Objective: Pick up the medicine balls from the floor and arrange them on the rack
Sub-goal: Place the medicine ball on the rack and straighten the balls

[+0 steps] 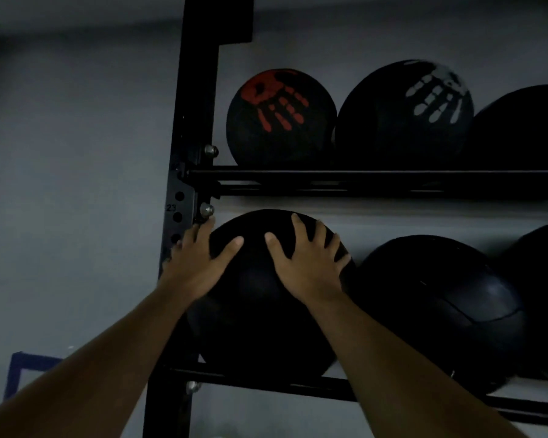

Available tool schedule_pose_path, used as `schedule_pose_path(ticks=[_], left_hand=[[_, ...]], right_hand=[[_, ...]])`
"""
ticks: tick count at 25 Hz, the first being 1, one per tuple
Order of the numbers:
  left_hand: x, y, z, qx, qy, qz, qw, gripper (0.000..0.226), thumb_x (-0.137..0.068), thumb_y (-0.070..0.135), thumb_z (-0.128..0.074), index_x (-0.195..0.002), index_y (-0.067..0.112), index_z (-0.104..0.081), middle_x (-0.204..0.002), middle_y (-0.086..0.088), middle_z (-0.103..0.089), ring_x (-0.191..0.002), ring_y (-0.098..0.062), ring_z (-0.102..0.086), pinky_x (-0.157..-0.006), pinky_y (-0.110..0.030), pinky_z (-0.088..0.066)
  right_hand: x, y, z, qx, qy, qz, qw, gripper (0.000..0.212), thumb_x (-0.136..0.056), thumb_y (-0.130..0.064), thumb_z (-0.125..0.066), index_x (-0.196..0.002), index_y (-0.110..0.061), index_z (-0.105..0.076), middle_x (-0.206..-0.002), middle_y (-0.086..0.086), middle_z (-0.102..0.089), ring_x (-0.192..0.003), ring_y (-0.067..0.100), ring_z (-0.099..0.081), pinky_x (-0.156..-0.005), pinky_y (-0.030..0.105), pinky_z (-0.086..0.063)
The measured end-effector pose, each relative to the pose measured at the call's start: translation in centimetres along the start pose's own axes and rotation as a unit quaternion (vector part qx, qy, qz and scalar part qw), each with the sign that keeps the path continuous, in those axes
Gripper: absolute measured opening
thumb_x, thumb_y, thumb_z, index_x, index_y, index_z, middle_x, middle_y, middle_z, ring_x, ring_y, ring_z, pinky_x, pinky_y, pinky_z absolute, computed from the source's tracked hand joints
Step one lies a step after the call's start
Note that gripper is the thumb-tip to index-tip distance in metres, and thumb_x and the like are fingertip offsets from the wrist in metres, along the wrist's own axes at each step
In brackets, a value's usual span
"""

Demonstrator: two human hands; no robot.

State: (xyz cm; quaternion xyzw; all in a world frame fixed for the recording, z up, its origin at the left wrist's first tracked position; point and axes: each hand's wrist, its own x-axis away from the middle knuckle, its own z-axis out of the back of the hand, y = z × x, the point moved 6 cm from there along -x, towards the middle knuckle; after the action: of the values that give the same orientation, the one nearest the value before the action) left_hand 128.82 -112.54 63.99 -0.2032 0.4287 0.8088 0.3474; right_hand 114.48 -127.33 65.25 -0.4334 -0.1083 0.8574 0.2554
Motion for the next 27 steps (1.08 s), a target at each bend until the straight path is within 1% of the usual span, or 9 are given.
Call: schedule_pose_path(ticks=[1,3,6,9,14,17,19,23,27], left_hand=[[-0.1,-0.2,-1.1,0.043,-0.014,-0.012,0.999,0.095,-0.082,0.092,-0.025,-0.163,0.043,-0.013,-0.174,-0.005,-0.015,-0.158,-0.038,-0.017,-0.125,-0.064,-0.017],[-0.1,0.5,-2.7,0.103,0.014,-0.028,0.994,0.085,-0.088,0.085,-0.027,-0.162,0.043,-0.017,-0.174,-0.003,-0.016,-0.159,-0.035,-0.017,-0.125,-0.063,-0.016],[0.0,1.2,-3.3,0.104,0.062,-0.040,0.992,0.074,-0.096,0.075,-0.031,-0.162,0.040,-0.022,-0.172,-0.003,-0.020,-0.158,-0.031,-0.019,-0.126,-0.060,-0.016],[-0.2,0.6,-3.1,0.106,0.055,-0.049,0.992,0.076,-0.097,0.074,-0.031,-0.163,0.038,-0.021,-0.173,-0.004,-0.018,-0.159,-0.030,-0.016,-0.127,-0.059,-0.014],[0.0,0.7,-3.0,0.097,0.042,-0.055,0.993,0.077,-0.097,0.074,-0.029,-0.163,0.036,-0.019,-0.172,-0.006,-0.018,-0.158,-0.033,-0.017,-0.126,-0.060,-0.016],[0.1,0.7,-2.2,0.036,0.007,-0.064,0.997,0.080,-0.097,0.074,-0.026,-0.164,0.031,-0.017,-0.170,-0.011,-0.021,-0.154,-0.039,-0.023,-0.121,-0.061,-0.025],[0.3,1.5,-1.2,-0.023,-0.016,-0.069,0.997,0.078,-0.100,0.070,-0.025,-0.164,0.024,-0.018,-0.168,-0.015,-0.025,-0.151,-0.042,-0.028,-0.117,-0.060,-0.032],[1.6,6.2,0.4,-0.139,-0.004,-0.155,0.978,0.062,-0.106,0.053,-0.037,-0.156,0.017,-0.037,-0.159,-0.011,-0.040,-0.144,-0.035,-0.040,-0.112,-0.054,-0.040],[4.7,14.0,-1.4,-0.259,-0.004,-0.229,0.938,0.043,-0.103,0.044,-0.047,-0.138,0.021,-0.057,-0.142,-0.005,-0.055,-0.131,-0.028,-0.052,-0.107,-0.047,-0.043]], right_hand=[[0.0,0.2,-0.2,0.006,0.033,-0.001,0.999,0.078,-0.092,-0.079,-0.025,-0.160,-0.042,-0.014,-0.172,0.009,-0.007,-0.157,0.041,0.000,-0.120,0.070,-0.002],[-0.1,1.1,0.0,0.001,0.083,-0.005,0.997,0.075,-0.092,-0.078,-0.027,-0.158,-0.043,-0.021,-0.169,0.007,-0.017,-0.156,0.036,-0.010,-0.121,0.067,-0.009],[-0.2,1.7,0.1,-0.006,0.107,-0.003,0.994,0.073,-0.092,-0.077,-0.028,-0.156,-0.044,-0.026,-0.166,0.004,-0.024,-0.153,0.030,-0.017,-0.122,0.063,-0.015],[-0.3,1.6,0.0,0.001,0.089,-0.007,0.996,0.072,-0.093,-0.077,-0.027,-0.157,-0.044,-0.023,-0.167,0.003,-0.021,-0.154,0.030,-0.015,-0.122,0.062,-0.013],[-0.3,1.4,0.3,0.032,0.007,-0.029,0.999,0.076,-0.092,-0.080,-0.023,-0.160,-0.047,-0.010,-0.173,0.003,-0.006,-0.158,0.032,-0.003,-0.123,0.063,-0.009],[0.2,1.0,1.1,0.055,-0.058,-0.035,0.996,0.081,-0.092,-0.081,-0.022,-0.162,-0.044,-0.001,-0.174,0.004,0.003,-0.159,0.035,0.001,-0.124,0.062,-0.010],[0.5,0.8,2.2,0.086,-0.084,-0.021,0.992,0.081,-0.095,-0.077,-0.025,-0.163,-0.039,-0.003,-0.174,0.007,-0.003,-0.157,0.038,-0.008,-0.123,0.060,-0.018],[1.3,1.6,6.3,0.137,-0.079,0.035,0.987,0.066,-0.102,-0.059,-0.038,-0.159,-0.028,-0.029,-0.160,0.012,-0.037,-0.145,0.036,-0.034,-0.115,0.053,-0.035],[3.5,6.4,13.1,0.173,-0.060,0.060,0.981,0.048,-0.102,-0.044,-0.047,-0.145,-0.023,-0.049,-0.145,0.010,-0.052,-0.134,0.032,-0.045,-0.109,0.047,-0.041]])
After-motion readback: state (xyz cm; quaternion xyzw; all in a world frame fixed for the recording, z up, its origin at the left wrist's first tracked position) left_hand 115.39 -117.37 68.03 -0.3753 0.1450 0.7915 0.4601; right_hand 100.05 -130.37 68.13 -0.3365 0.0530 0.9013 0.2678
